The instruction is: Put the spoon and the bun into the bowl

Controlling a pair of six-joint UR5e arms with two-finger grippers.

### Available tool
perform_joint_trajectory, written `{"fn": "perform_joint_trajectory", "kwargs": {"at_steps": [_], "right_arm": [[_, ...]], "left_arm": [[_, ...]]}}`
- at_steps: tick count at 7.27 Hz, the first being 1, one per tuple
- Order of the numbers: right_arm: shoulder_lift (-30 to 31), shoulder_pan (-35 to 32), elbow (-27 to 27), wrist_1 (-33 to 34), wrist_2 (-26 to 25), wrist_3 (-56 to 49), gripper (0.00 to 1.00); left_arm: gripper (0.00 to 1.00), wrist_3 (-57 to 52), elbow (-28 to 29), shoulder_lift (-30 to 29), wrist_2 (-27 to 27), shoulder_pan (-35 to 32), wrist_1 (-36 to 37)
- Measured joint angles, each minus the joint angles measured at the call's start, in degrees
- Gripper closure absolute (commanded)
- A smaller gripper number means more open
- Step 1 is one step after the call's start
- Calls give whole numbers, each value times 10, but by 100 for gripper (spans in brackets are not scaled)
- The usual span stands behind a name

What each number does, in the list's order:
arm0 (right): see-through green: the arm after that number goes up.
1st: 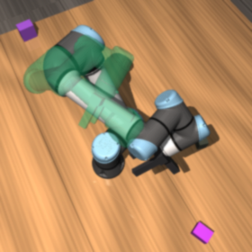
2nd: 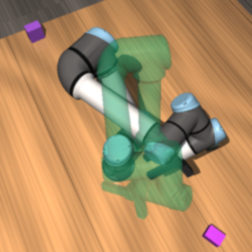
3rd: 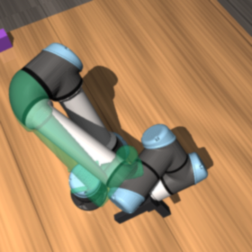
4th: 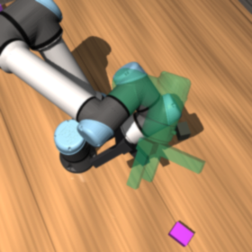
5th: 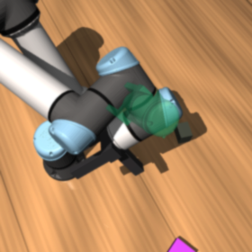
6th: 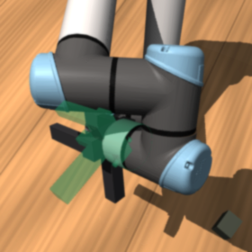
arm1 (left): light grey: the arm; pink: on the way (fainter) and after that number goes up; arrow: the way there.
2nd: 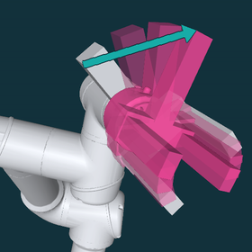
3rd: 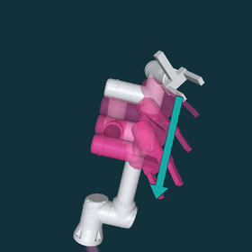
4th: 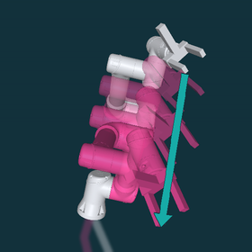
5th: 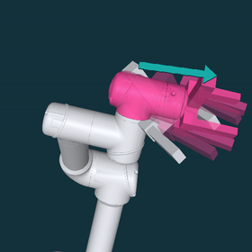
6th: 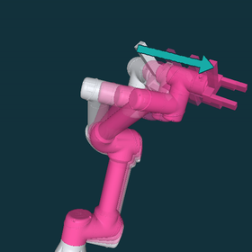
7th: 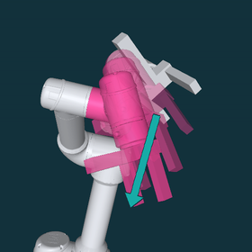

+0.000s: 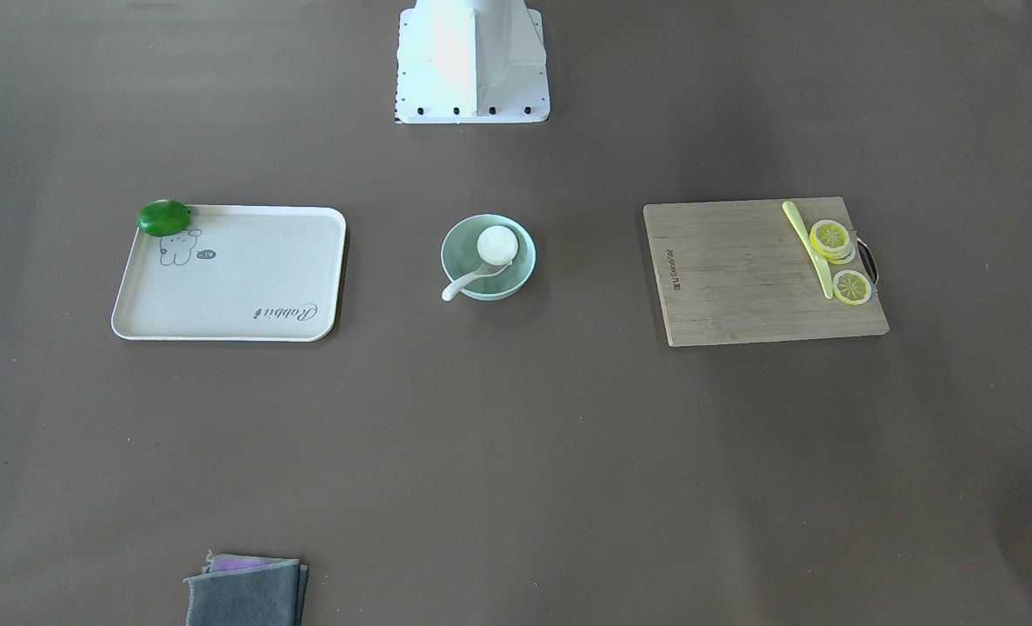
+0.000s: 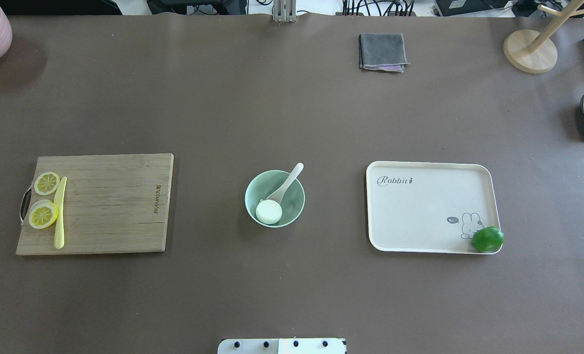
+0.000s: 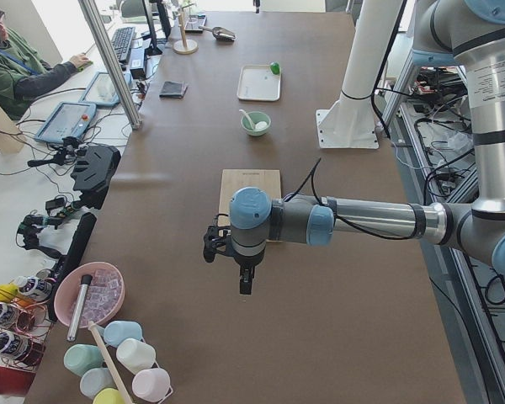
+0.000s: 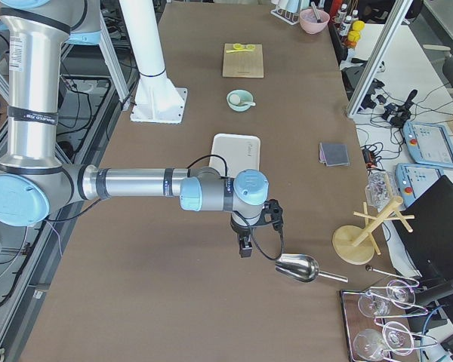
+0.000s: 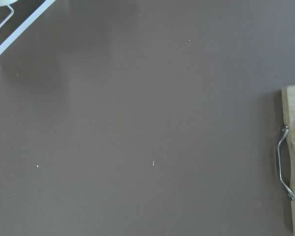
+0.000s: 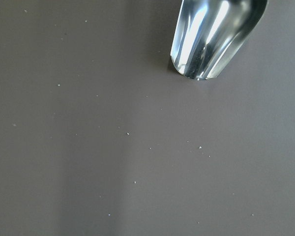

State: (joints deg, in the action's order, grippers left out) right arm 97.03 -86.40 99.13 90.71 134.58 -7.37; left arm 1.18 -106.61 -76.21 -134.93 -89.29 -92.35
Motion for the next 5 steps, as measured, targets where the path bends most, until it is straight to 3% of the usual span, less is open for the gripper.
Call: {"fn": "perform_joint_trajectory", "kwargs": {"at_steps": [5], "right_arm": [[-1,2,2,0,1,0,0]], "left_arm": [[2,0,0,2,0,1,-6]]}}
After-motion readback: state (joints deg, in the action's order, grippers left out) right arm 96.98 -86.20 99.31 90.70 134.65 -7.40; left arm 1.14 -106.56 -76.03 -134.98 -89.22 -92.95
